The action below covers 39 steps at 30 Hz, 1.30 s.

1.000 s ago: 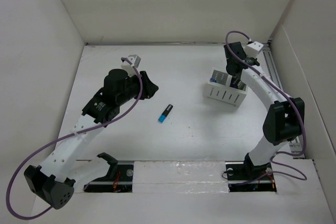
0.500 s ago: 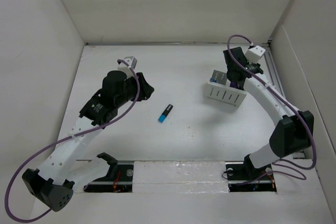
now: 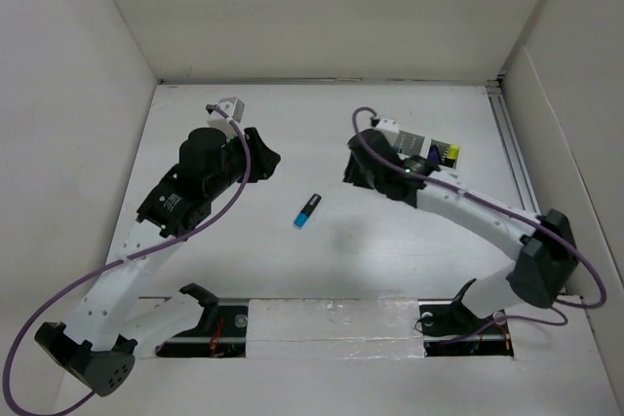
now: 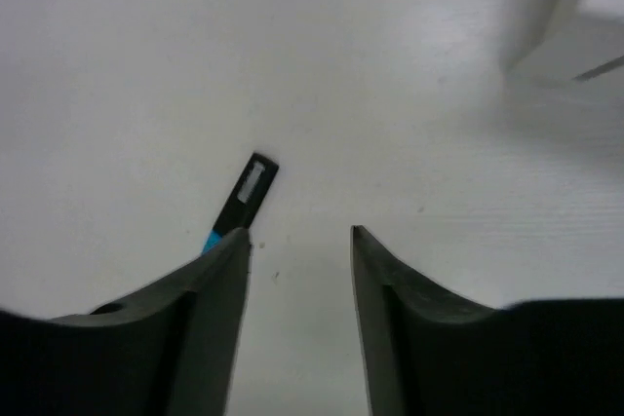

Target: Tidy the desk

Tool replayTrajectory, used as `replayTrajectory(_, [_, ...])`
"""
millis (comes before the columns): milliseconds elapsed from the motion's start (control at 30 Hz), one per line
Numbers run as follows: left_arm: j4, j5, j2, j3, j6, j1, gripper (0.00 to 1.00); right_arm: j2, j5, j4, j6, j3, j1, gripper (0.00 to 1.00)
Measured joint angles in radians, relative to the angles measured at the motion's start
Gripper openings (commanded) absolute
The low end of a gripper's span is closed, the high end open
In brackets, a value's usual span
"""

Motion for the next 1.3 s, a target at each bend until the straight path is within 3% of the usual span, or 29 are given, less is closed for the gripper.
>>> replayTrajectory(33, [-0.001, 0.0, -0.001, 0.0, 0.0, 0.0, 0.35, 0.045, -0.016, -0.004, 0.009, 0.008, 0.027, 0.66])
replayTrajectory(167, [-0.003, -0.002, -0.026, -0.001, 0.0, 0.0, 0.35, 0.27, -0.069, -0.047, 0.033, 0.112, 0.111, 0.8])
replayTrajectory(567, [0.002, 0.029, -0.121, -0.056, 0.008, 0.0, 0.36, 0.65, -0.099, -0.178, 0.068, 0.43, 0.119, 0.77])
replayTrajectory(767, [0.0, 0.063, -0.12, -0.093, 0.012, 0.0, 0.35, 0.746, -0.108, -0.232, 0.096, 0.497, 0.116, 0.63])
replayTrajectory(867, [0.0, 0.067, -0.12, -0.093, 0.017, 0.0, 0.35, 0.746, -0.112, -0.237, 0.116, 0.494, 0.114, 0.42])
replayTrajectory(933, [0.0, 0.066, -0.12, -0.093, 0.018, 0.0, 0.35, 0.738, -0.112, -0.232, 0.125, 0.477, 0.112, 0.23])
replayTrajectory(967, [0.0, 0.067, -0.12, -0.093, 0.018, 0.0, 0.35, 0.733, -0.112, -0.229, 0.13, 0.47, 0.111, 0.23])
replayTrajectory(1000, [0.0, 0.066, -0.119, -0.093, 0.018, 0.0, 0.35, 0.726, -0.112, -0.222, 0.138, 0.46, 0.11, 0.17])
replayTrajectory(1300, [0.003, 0.042, -0.076, -0.093, 0.016, 0.0, 0.35, 0.571, -0.122, -0.185, 0.125, 0.28, 0.098, 0.06])
